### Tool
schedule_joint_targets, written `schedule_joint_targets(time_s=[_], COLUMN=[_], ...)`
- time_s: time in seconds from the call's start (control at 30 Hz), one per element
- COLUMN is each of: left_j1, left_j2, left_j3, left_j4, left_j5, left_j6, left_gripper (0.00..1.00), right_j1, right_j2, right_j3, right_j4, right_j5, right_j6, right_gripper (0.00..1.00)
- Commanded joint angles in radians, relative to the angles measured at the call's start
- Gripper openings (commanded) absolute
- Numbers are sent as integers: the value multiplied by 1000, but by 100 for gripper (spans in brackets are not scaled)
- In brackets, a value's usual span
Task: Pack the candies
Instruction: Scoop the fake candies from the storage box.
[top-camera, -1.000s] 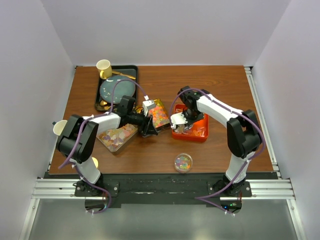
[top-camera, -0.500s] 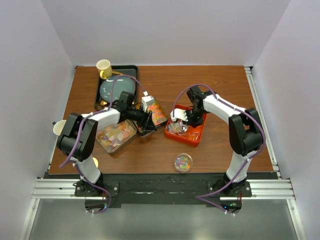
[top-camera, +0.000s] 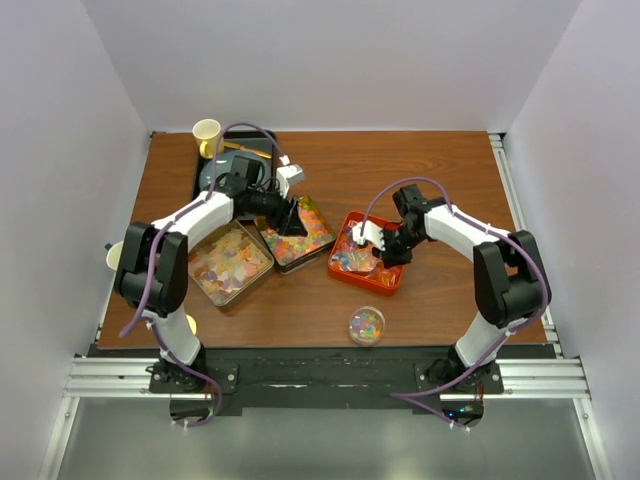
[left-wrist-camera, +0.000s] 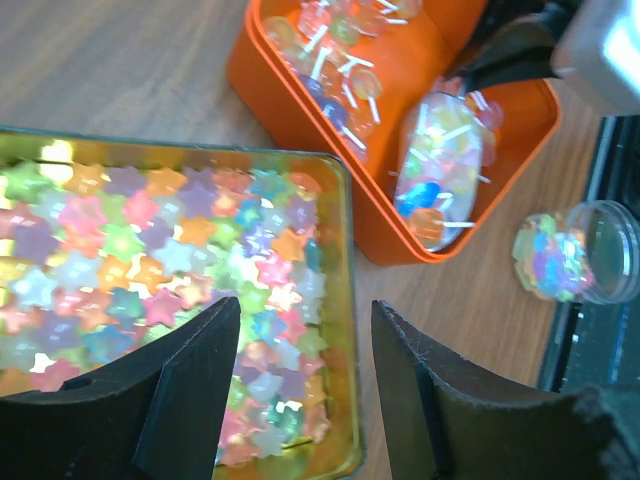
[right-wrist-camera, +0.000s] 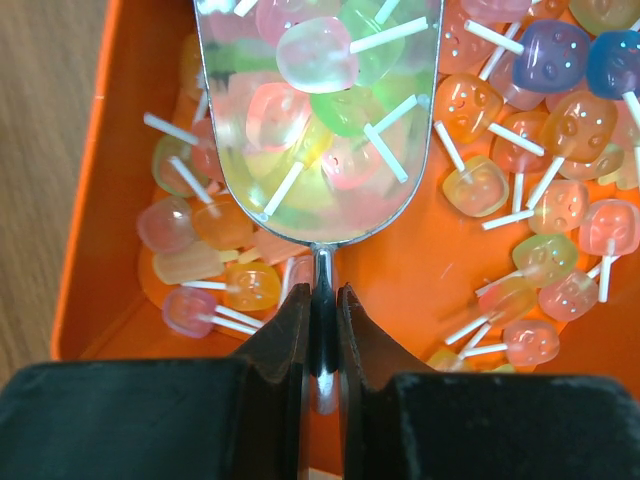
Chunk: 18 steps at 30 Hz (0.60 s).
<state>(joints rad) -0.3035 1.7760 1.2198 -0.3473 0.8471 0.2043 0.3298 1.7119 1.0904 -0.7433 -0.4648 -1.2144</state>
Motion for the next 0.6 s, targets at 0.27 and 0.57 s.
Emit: schedule_joint_targets(time_s=[0.27,0.57], left_j1=[9,10], left_j2=[53,20], left_j3=[104,84], left_j4=[-67,-62], left_j5=[-40,-45], left_j6=[73,73], left_gripper=[60,60], right_j1=[-63,-107], right_j2=[-113,-213], right_j3=[-20,-47], right_j4=[53,71], right_j5=[-107,-115], right_j6=[65,111], right_gripper=[0,0])
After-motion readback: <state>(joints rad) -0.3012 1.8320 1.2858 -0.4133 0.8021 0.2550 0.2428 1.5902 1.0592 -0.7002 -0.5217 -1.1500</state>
